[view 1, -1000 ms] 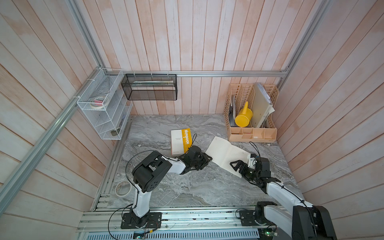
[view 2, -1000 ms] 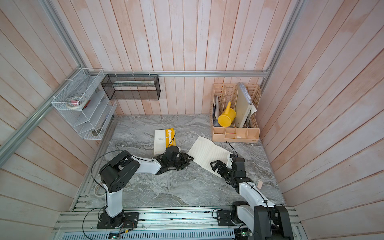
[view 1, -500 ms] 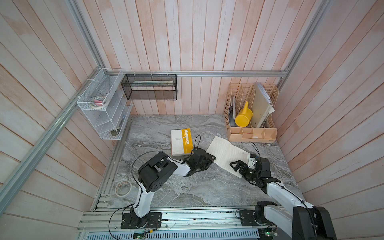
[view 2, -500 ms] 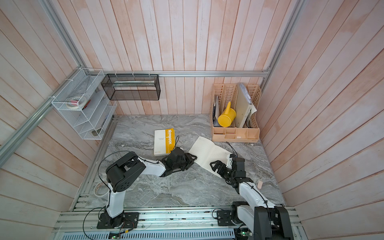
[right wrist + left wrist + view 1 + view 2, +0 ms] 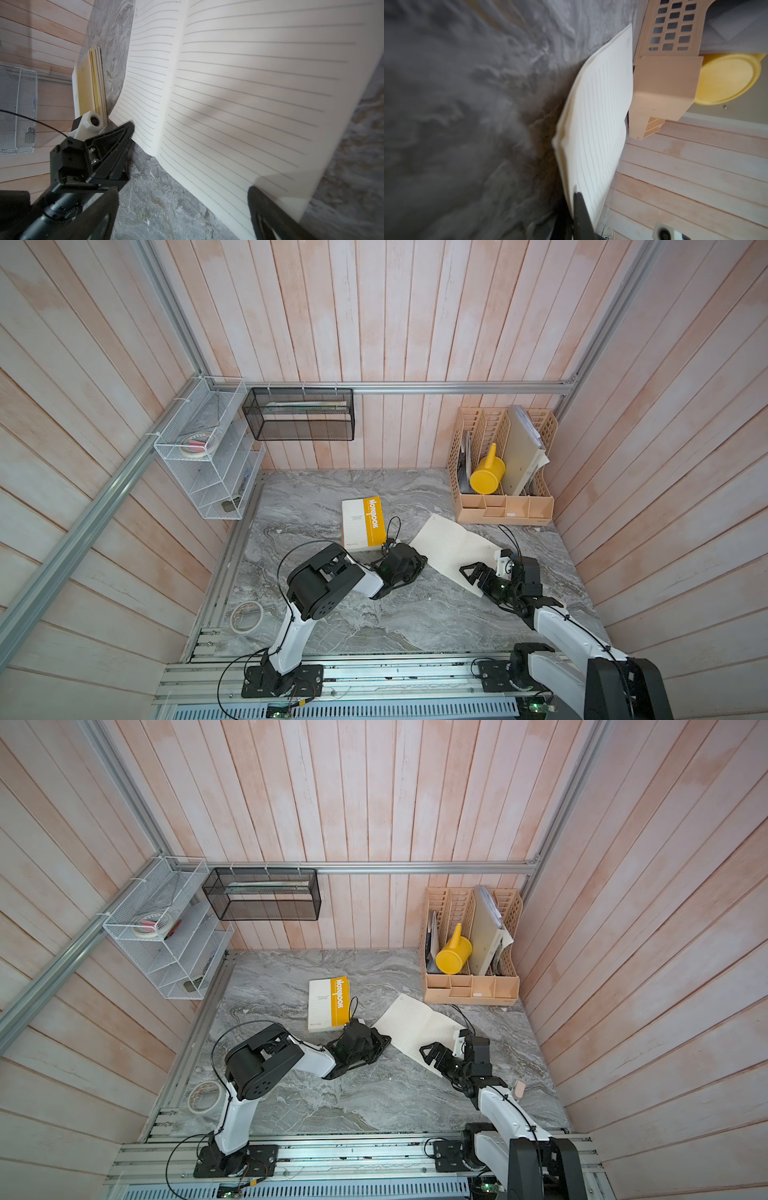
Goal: Close the notebook
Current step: Close the notebook at the center of the board.
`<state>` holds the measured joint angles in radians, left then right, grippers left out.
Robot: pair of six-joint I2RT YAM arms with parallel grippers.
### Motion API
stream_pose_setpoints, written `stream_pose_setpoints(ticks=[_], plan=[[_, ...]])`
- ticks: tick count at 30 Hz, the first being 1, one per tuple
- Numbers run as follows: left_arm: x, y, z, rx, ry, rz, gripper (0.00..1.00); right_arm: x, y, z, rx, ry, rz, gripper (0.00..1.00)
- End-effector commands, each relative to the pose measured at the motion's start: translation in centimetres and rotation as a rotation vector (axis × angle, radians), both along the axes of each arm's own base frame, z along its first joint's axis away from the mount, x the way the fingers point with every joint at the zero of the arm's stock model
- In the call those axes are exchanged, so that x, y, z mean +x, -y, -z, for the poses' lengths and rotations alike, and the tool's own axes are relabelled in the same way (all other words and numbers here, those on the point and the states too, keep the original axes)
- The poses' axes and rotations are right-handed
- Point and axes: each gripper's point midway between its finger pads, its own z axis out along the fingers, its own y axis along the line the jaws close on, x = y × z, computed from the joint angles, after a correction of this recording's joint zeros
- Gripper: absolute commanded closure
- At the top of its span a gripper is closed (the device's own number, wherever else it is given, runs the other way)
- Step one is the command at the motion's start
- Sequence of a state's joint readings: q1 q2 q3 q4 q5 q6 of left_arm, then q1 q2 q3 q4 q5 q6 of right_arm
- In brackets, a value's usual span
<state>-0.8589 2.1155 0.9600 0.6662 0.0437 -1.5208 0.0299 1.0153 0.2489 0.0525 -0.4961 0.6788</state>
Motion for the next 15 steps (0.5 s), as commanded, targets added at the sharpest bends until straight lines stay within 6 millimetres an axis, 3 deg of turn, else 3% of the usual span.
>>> stream_pose_setpoints(ticks=[1,10,15], plan=[[-0.6,-0.8,1.3,0.038,0.007,0.002,1.00,-1.0,-0.1,0.9,0.008,-0.035,-0.012,0.02],[-2.6,-5.1,-2.7,0.132,0.185,0.017,1.00,-0.8,-0.1,-0.7,0.014,0.020,0.002,0.02],[-4.1,-6.4,-2.5,0.208,0.219,0.060,1.00,-0.7,-0.4,-1.3,0.041,0.033,-0.004,0.02]])
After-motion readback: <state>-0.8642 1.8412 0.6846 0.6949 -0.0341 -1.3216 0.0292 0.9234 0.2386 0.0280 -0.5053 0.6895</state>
